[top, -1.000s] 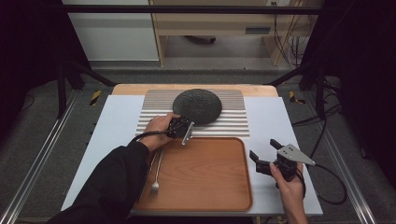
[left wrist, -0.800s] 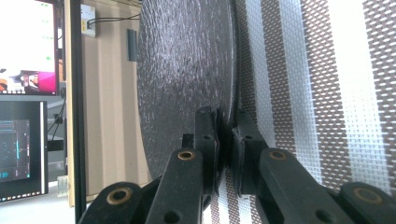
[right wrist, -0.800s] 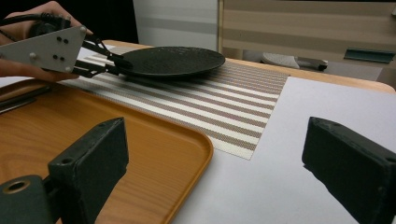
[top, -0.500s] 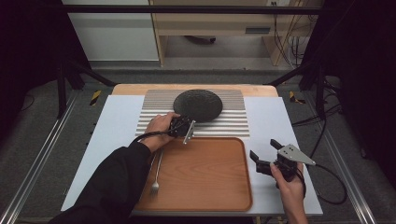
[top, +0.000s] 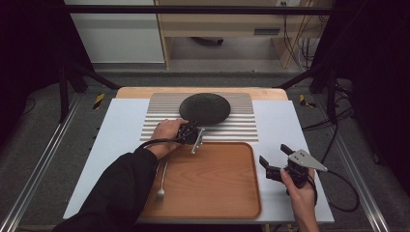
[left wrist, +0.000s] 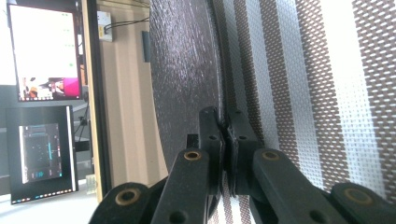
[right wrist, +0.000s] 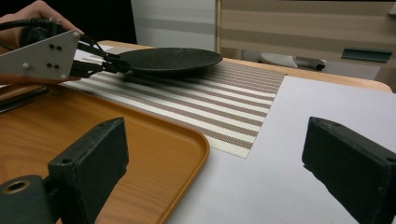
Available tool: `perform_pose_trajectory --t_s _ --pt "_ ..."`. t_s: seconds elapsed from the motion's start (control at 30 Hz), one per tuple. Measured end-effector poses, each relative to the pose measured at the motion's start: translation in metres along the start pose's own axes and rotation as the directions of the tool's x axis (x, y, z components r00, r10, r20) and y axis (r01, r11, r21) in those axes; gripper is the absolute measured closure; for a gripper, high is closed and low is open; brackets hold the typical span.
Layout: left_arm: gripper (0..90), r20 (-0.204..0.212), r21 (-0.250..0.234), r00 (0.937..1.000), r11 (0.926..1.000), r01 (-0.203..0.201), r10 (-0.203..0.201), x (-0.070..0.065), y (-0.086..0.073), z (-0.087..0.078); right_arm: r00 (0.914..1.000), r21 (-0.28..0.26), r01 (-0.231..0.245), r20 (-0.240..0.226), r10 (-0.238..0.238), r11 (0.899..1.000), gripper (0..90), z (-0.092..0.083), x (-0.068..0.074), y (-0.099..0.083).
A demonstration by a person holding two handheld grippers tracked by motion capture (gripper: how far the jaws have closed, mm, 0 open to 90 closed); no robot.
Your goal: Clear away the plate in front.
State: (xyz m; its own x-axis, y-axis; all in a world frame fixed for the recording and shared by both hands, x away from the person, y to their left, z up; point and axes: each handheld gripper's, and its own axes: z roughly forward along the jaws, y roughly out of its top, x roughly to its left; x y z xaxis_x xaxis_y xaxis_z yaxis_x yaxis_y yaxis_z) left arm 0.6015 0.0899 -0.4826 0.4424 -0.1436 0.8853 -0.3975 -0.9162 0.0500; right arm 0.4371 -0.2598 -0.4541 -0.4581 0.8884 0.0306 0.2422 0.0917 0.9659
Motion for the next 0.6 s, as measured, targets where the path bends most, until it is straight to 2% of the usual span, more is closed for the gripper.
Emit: perform_pose_trajectory --t_s 0.13,0.27,0.53,0.6 --pt "85.8 -0.009 -0.004 0.9998 0.9998 0.017 -0.017 0.005 0.000 -0.003 1.0000 -0.002 0.002 0.001 -0.002 1.000 7.1 0.000 0.000 0.000" --pt "85.7 -0.009 0.009 1.0000 1.0000 -0.003 0.003 0.004 -0.002 -0.004 1.0000 -0.005 0.001 0.003 -0.001 1.000 7.1 -0.001 0.000 0.001" --pt "85.6 -0.027 0.003 0.9996 0.9999 0.010 -0.010 0.005 -0.006 -0.009 1.0000 -0.005 0.001 0.003 -0.001 1.000 7.1 -0.001 -0.001 0.001" --pt "85.7 -0.038 0.003 0.9993 1.0000 0.001 -0.001 0.006 -0.006 -0.012 1.0000 -0.005 0.000 0.003 0.000 1.000 7.1 -0.001 -0.001 0.001"
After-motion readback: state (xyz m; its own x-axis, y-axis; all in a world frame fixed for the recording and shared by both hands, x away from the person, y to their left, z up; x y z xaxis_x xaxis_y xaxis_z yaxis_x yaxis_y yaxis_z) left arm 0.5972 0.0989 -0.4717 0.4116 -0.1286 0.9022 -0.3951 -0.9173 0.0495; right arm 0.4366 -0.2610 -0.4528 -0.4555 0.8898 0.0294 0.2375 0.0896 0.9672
